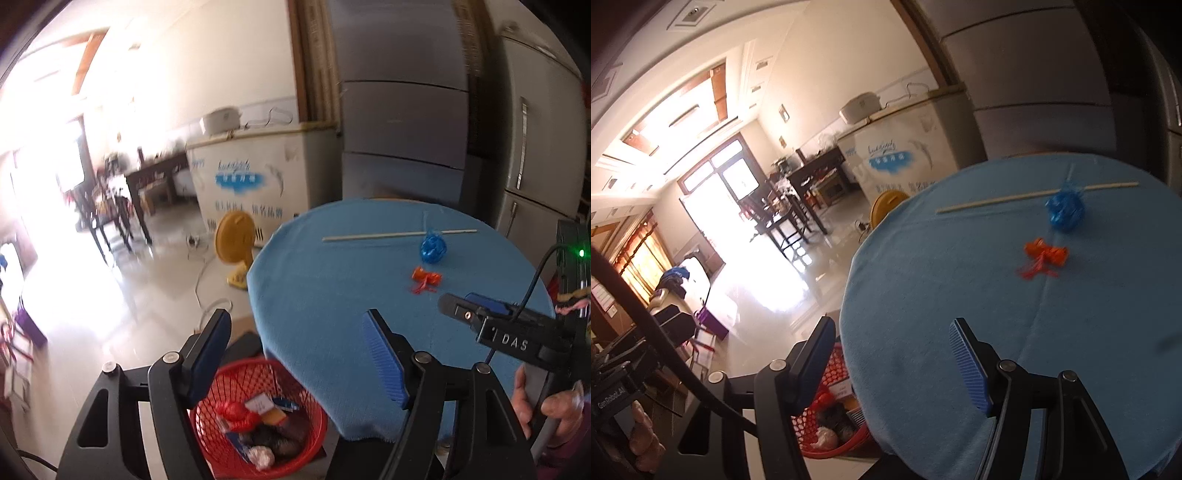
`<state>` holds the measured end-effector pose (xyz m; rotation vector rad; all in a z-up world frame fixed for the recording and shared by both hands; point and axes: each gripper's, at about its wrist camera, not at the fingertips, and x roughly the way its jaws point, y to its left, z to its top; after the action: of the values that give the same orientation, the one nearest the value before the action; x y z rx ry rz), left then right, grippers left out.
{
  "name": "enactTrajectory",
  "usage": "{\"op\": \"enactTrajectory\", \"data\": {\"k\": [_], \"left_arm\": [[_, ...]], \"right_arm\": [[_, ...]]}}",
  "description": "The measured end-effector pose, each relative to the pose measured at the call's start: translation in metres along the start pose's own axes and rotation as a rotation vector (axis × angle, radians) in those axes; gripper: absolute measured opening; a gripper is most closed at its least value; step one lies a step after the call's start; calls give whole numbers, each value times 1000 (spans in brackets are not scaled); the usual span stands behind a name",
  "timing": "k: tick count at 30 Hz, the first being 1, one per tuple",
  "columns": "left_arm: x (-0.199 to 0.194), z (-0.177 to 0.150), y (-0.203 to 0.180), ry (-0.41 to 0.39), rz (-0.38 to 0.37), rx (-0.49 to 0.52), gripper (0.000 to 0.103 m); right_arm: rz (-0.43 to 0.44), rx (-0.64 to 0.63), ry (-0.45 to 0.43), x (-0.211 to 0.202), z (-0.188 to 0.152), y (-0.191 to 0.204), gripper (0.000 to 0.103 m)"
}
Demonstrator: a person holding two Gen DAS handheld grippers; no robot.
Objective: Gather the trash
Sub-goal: 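Move both open tools back over the orange and blue bags on the table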
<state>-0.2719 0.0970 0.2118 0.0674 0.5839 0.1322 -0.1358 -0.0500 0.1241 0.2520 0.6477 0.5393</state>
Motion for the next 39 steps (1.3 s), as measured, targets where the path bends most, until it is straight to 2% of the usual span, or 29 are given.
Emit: {"op": "enactTrajectory", "data": {"k": [12, 20, 26, 39], "left_arm": [[-31, 23, -50, -131, 47, 179, 74], [-50, 31, -83, -206, 29, 279, 75], [-57, 34, -106, -225, 28, 348, 75], [-69, 40, -134, -262, 55, 428, 75]], "right_arm": [[-139, 49, -194, -75, 31, -42, 68], [-223, 39, -317, -129, 38, -48, 70], [-290, 29, -374, -155, 40, -52, 71], [-330, 55, -433, -183, 39, -71, 71]]}}
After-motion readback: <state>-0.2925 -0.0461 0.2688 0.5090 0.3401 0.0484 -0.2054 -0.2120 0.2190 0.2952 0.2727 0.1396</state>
